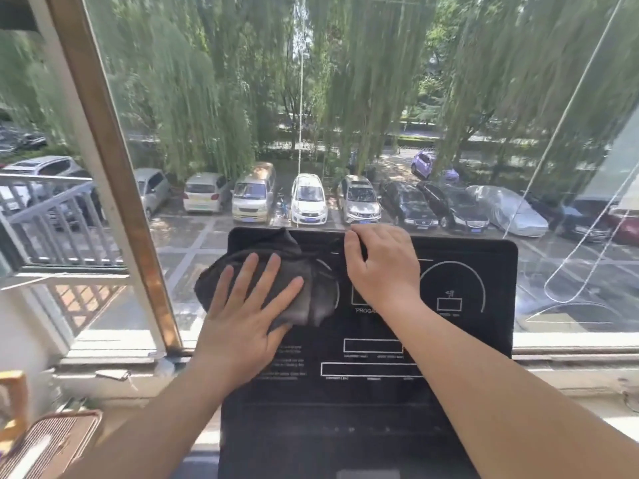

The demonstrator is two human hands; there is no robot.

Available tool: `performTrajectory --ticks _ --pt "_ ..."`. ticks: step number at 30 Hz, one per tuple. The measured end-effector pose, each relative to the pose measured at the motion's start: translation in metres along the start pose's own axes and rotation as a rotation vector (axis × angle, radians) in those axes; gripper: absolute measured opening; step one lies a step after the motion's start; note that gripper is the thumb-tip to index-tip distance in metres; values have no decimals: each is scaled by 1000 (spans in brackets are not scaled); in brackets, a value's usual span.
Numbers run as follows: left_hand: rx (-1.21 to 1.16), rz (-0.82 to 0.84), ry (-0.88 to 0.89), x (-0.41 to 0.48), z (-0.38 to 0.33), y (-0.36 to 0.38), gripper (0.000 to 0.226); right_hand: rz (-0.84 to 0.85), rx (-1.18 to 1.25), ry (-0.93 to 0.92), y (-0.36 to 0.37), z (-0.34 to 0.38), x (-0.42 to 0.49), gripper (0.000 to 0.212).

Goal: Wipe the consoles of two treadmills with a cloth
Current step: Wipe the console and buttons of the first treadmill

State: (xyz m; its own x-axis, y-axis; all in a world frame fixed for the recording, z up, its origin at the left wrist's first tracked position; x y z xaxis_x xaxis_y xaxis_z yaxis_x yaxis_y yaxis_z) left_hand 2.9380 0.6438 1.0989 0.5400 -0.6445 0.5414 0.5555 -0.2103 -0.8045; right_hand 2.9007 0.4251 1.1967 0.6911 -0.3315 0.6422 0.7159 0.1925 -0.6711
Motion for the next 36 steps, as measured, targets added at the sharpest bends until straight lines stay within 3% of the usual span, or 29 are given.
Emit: performTrajectory --ticks 4,9,15,18,20,22,25,28,30,33,36 --pt "-162 -28 -329 34 44 -16 67 -39 12 13 2 -1 -2 33" --pt "-214 -53 -374 13 3 2 72 -107 -2 -7 4 -2 -2 33" --pt "-105 58 -46 -56 -37 29 80 -128 -26 -8 7 -2 -4 39" --pt "-34 88 267 -63 -16 22 80 -136 -28 -28 7 -2 -5 40" --pt "59 59 364 -41 13 9 76 -133 -24 -31 7 -3 -4 40" --pt "39 -11 196 -7 39 -11 72 -128 -21 -25 8 -2 -4 40" --pt "-187 -32 -229 28 44 -21 68 -125 -17 -24 7 -3 -4 41" --pt "-236 -33 -334 25 4 -11 71 -137 -22 -24 9 -4 -3 43" --pt "-205 -37 -211 7 -32 1 71 -151 -28 -25 9 -4 -3 44" --pt "-145 35 157 -33 -75 23 72 -135 -22 -33 9 -5 -4 44" --pt "-41 113 483 -41 -64 22 68 -108 -15 -38 6 -5 -5 44"
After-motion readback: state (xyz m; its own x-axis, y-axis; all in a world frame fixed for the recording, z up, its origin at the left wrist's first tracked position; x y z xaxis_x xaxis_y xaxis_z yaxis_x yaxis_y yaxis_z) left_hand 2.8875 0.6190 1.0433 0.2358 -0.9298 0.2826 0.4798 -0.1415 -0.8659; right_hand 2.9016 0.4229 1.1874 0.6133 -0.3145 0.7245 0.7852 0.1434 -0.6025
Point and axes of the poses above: each hand's wrist, its own x-axis towards the middle knuckle, its own y-axis out of the palm, z = x × y, the point moved 6 cm from there along x, towards the middle knuckle, and after that the axes turned 4 degrees about y, right-handed, at the moved point
